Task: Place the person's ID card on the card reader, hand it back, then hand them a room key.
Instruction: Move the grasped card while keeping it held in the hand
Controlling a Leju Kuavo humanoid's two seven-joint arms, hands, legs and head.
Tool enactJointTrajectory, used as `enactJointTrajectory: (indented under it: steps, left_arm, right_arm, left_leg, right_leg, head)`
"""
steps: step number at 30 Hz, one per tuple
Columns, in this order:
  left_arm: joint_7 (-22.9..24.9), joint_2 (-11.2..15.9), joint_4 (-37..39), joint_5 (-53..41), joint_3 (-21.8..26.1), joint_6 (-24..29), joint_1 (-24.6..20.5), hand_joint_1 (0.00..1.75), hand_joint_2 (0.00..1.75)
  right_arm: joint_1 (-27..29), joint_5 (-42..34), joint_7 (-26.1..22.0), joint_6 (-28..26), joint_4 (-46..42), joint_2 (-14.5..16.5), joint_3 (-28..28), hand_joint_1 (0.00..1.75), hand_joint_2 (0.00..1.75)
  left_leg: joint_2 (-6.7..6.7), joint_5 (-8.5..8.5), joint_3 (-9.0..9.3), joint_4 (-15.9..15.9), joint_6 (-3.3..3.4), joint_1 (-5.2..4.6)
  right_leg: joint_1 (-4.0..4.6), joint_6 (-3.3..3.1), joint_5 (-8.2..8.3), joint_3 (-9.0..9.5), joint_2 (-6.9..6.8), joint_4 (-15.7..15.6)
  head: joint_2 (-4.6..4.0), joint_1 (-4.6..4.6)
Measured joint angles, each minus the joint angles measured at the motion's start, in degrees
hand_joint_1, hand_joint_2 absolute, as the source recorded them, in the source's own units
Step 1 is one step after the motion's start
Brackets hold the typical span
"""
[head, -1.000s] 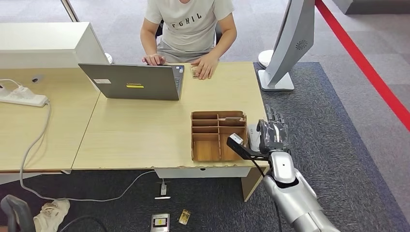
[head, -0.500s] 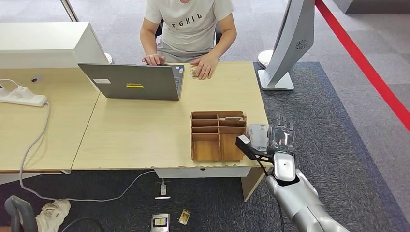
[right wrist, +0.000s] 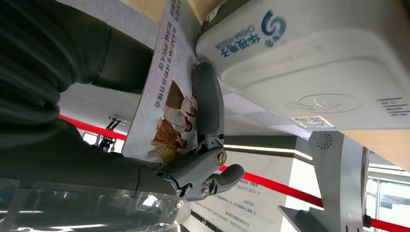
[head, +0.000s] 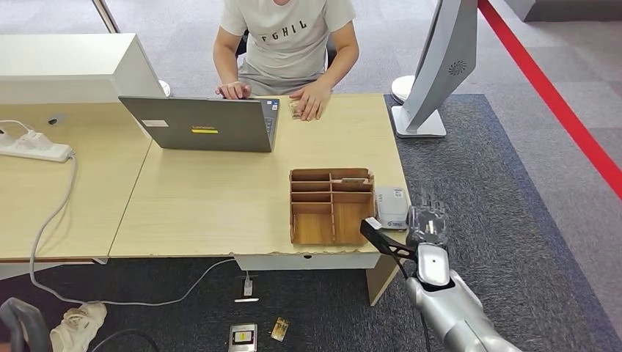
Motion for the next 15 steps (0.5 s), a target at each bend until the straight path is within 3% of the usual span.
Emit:
enactJointTrajectory:
  steps: [9, 15]
  left_arm:
    - [0.00, 0.00, -0.13, 0.41, 0.53, 0.00, -0.35, 0.00, 1.75]
    - [0.00, 0.00, -0.13, 0.41, 0.87, 0.00, -0.43, 0.00, 1.75]
  right_arm:
    - [-0.13, 4.34, 4.63, 0.47, -3.80, -1.09, 0.02, 1.75, 1.75]
    - [-0.29, 4.73, 4.98, 0.87, -6.62, -2.00, 0.02, 1.75, 1.75]
  left_leg:
    - [0.00, 0.00, 0.00, 0.00, 0.00, -0.02]
    - [0.00, 0.00, 0.00, 0.00, 0.00, -0.01]
  right_leg:
    - [0.00, 0.00, 0.00, 0.01, 0.00, 0.00]
    - [-0.01, 0.00, 0.00, 0.01, 0.00, 0.00]
  head:
    - [0.00, 0.01]
    - [0.00, 0.01]
